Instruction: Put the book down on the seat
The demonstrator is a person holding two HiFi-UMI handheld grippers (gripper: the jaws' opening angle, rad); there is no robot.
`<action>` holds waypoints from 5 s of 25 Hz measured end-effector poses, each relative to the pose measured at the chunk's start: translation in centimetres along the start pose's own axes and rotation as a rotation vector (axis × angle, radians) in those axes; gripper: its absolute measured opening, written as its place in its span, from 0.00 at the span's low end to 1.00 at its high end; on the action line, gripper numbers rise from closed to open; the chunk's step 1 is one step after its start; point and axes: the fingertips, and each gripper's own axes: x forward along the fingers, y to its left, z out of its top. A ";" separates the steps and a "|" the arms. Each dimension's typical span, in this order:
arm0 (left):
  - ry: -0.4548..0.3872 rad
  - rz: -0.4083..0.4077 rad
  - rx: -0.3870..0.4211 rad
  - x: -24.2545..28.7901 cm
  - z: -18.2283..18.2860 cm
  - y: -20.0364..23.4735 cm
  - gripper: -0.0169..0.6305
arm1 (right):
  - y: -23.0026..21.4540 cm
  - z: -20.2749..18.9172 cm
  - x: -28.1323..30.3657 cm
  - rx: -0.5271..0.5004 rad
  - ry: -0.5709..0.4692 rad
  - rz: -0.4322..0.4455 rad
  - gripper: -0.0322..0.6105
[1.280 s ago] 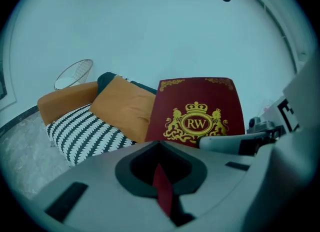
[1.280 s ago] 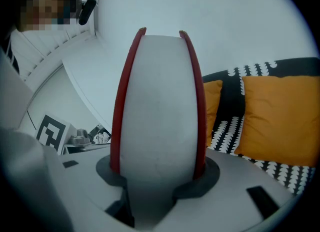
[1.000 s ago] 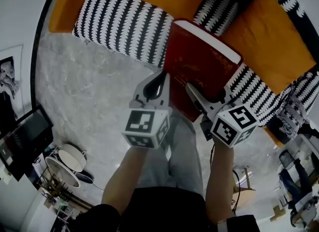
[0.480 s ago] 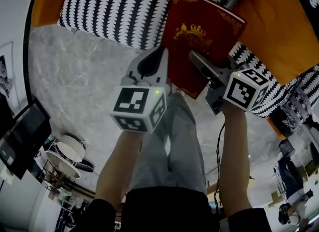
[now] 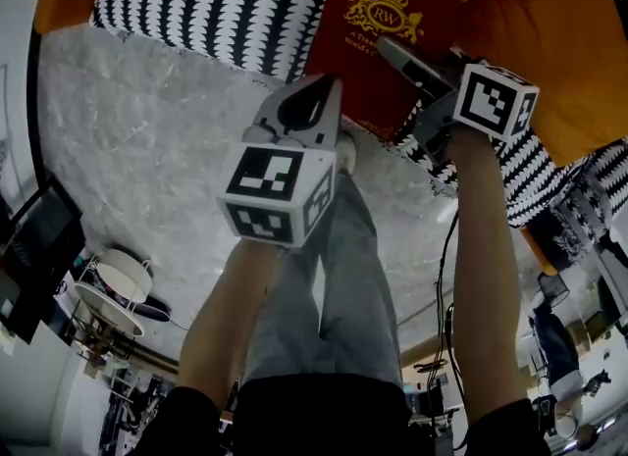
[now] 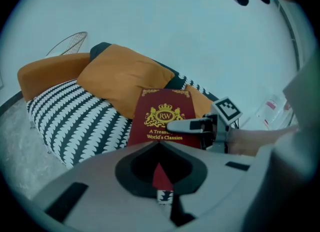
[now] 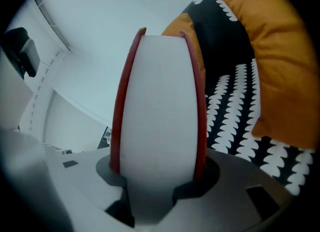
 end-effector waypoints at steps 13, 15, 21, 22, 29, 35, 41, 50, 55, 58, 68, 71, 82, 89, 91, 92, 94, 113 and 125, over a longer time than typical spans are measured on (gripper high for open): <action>0.006 0.000 -0.028 0.8 -1.0 -0.2 0.05 | -4.9 0.7 0.9 0.040 0.010 -0.036 0.40; 0.005 -0.006 -0.030 0.8 -0.8 0.2 0.05 | -4.8 1.3 1.2 0.035 0.009 -0.025 0.41; 0.019 0.021 -0.088 0.9 -2.2 2.4 0.05 | -7.1 0.8 1.5 0.054 -0.011 -0.062 0.49; 0.017 0.026 -0.098 1.1 -2.3 2.6 0.05 | -7.7 0.8 1.4 0.056 -0.013 -0.072 0.51; 0.012 0.064 -0.066 1.5 -1.3 3.1 0.05 | -10.6 1.4 0.6 -0.009 -0.021 -0.206 0.63; 0.014 0.061 -0.083 1.4 -1.5 3.1 0.05 | -12.0 0.9 0.0 0.006 -0.014 -0.275 0.69; 0.024 0.073 -0.087 1.7 -1.5 3.0 0.05 | -12.7 1.4 -0.7 -0.021 -0.028 -0.358 0.70; 0.019 0.055 -0.071 1.7 -1.8 0.6 0.05 | -12.0 3.0 -3.7 -0.320 -0.024 -0.652 0.70; 0.013 0.050 -0.065 0.7 -2.5 1.1 0.05 | -10.8 2.1 -3.2 -0.433 -0.030 -0.781 0.70; 0.004 0.055 -0.060 0.0 -2.8 1.3 0.05 | -10.5 1.3 -3.7 -0.462 -0.020 -0.830 0.70; -0.041 0.060 -0.127 -4.0 -1.9 0.4 0.05 | -5.7 0.5 -6.4 -0.522 -0.075 -0.804 0.16; -0.056 0.068 -0.127 -4.9 -1.6 0.2 0.05 | -4.5 0.1 -6.8 -0.523 -0.077 -0.806 0.12; -0.072 0.071 -0.084 -10.0 -2.1 -1.8 0.05 | 2.6 -2.6 -8.4 -0.512 -0.125 -0.748 0.08; -0.080 0.072 -0.084 -13.4 -1.9 -3.0 0.05 | 7.8 -2.6 -10.2 -0.553 -0.163 -0.724 0.08; -0.092 0.075 -0.077 -14.4 -1.1 -3.3 0.05 | 8.9 -2.4 -10.7 -0.545 -0.177 -0.717 0.08; -0.100 0.077 -0.074 -14.8 -0.7 -3.4 0.05 | 9.4 -2.2 -11.0 -0.538 -0.189 -0.712 0.08; -0.112 0.080 -0.072 -15.7 0.0 -3.6 0.05 | 10.7 -2.0 -11.8 -0.523 -0.213 -0.703 0.08; -0.175 0.045 -0.016 -21.4 4.8 -9.6 0.05 | 24.0 -0.4 -17.9 -0.548 -0.347 -0.633 0.08; -0.252 0.027 0.034 -26.1 8.5 -11.9 0.05 | 31.6 -1.8 -20.1 -0.619 -0.330 -0.567 0.08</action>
